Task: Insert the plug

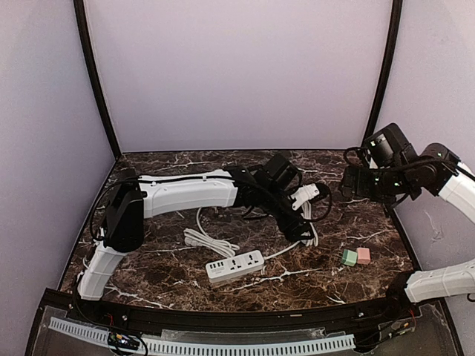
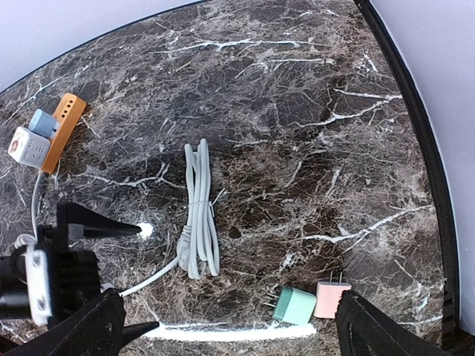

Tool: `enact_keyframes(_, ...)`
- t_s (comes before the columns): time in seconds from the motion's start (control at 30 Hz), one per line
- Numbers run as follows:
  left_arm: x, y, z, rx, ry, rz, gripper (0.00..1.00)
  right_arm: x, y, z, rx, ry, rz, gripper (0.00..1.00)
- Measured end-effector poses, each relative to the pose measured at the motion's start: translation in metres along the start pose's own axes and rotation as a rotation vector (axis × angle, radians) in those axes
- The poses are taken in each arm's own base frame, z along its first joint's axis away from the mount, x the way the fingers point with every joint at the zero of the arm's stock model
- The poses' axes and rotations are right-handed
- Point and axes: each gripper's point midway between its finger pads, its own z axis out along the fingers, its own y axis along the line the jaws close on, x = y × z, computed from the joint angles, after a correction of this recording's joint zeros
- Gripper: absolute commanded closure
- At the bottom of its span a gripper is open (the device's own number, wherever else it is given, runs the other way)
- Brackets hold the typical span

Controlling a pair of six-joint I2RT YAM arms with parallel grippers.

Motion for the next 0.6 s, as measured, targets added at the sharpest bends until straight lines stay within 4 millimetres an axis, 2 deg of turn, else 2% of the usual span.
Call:
enact_keyframes(0.1,0.007,-0.018,0.011,0.035,0.002,0.099,0.01,-0.003,0.002,-0.003,-0.007,-0.001,0.002,0.01)
enact_keyframes(0.2,0.01,-0.044,0.023,0.088,-0.015,0.192,0.01,-0.008,0.005,-0.011,-0.021,-0.005,0.006,0.01)
enact_keyframes(0.33,-0.005,-0.069,0.033,0.142,-0.087,0.265,0.01,-0.01,0.004,-0.024,-0.05,-0.013,0.019,0.01)
enact_keyframes(0.47,-0.02,-0.072,0.049,0.155,-0.164,0.303,0.01,-0.009,0.0,-0.039,-0.09,-0.028,0.063,0.01)
enact_keyframes(0.6,-0.019,-0.068,0.075,0.148,-0.188,0.315,0.01,-0.004,-0.002,-0.052,-0.144,-0.037,0.104,0.01)
